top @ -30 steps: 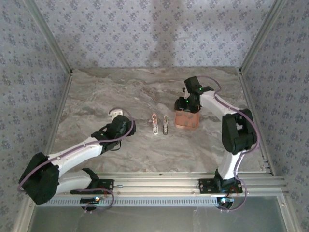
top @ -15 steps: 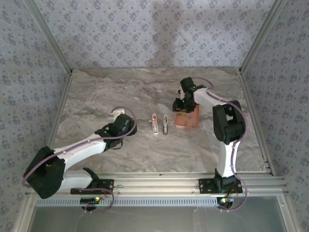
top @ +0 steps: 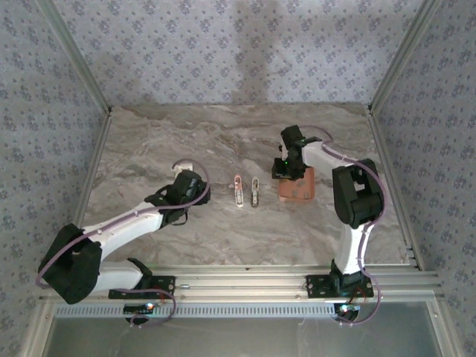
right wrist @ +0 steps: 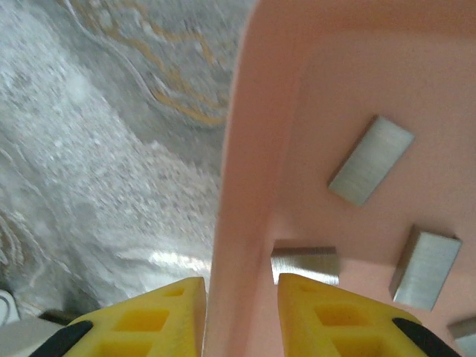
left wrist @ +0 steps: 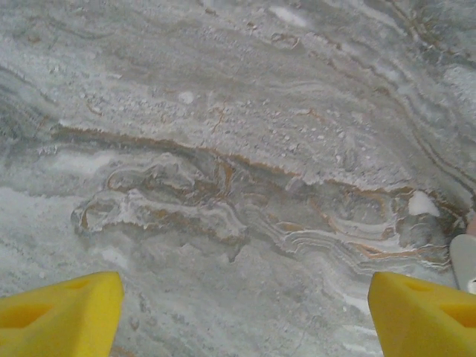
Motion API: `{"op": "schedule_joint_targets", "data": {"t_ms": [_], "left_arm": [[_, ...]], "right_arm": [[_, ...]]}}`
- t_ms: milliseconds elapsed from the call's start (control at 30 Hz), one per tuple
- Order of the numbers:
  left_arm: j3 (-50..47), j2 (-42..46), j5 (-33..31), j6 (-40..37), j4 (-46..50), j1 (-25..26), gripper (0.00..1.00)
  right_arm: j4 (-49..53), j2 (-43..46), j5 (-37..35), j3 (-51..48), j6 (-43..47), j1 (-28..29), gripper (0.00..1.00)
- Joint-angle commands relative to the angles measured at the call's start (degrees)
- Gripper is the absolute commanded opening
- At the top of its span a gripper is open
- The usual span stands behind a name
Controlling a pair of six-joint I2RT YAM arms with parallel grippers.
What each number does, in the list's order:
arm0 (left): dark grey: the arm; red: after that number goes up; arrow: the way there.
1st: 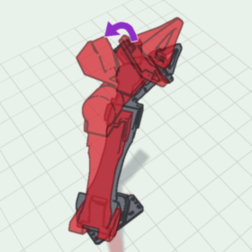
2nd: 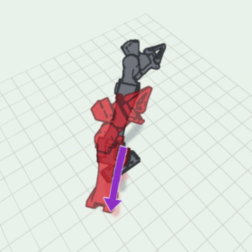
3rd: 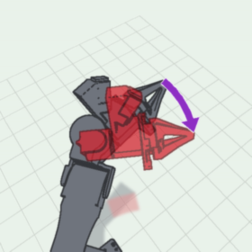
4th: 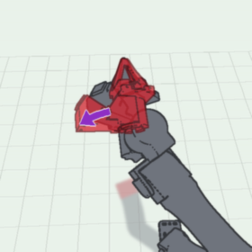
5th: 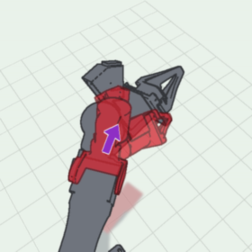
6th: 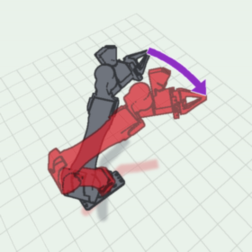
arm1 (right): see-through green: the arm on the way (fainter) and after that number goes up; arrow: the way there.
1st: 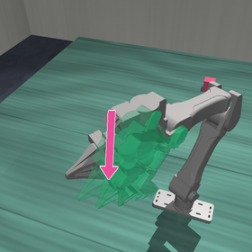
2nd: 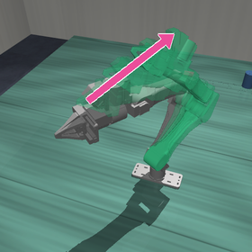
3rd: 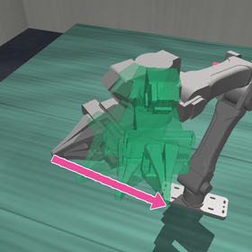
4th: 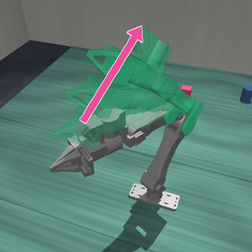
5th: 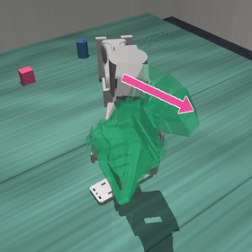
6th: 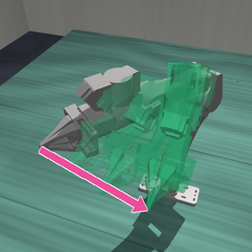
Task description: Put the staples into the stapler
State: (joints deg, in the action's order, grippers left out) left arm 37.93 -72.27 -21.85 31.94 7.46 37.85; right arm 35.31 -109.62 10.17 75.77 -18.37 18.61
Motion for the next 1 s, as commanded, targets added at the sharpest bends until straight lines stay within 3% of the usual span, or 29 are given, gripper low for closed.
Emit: {"op": "schedule_joint_targets", "data": {"t_ms": [0,467,967], "left_arm": [[2.4,-0.4,1.2,-1.9,0.3,-0.3,0.85],[4.6,-0.9,1.9,-3.1,-0.3,-0.2,0.85],[4.1,-1.6,5.9,-5.0,-1.8,-0.4,0.85]], "right_arm": [[1.7,2.2,-1.2,-2.9,0.1,-0.4,0.30],[-0.3,11.1,1.0,-14.7,-2.1,1.3,0.20],[-4.7,25.0,0.7,-27.2,-12.0,7.5,0.20]]}}
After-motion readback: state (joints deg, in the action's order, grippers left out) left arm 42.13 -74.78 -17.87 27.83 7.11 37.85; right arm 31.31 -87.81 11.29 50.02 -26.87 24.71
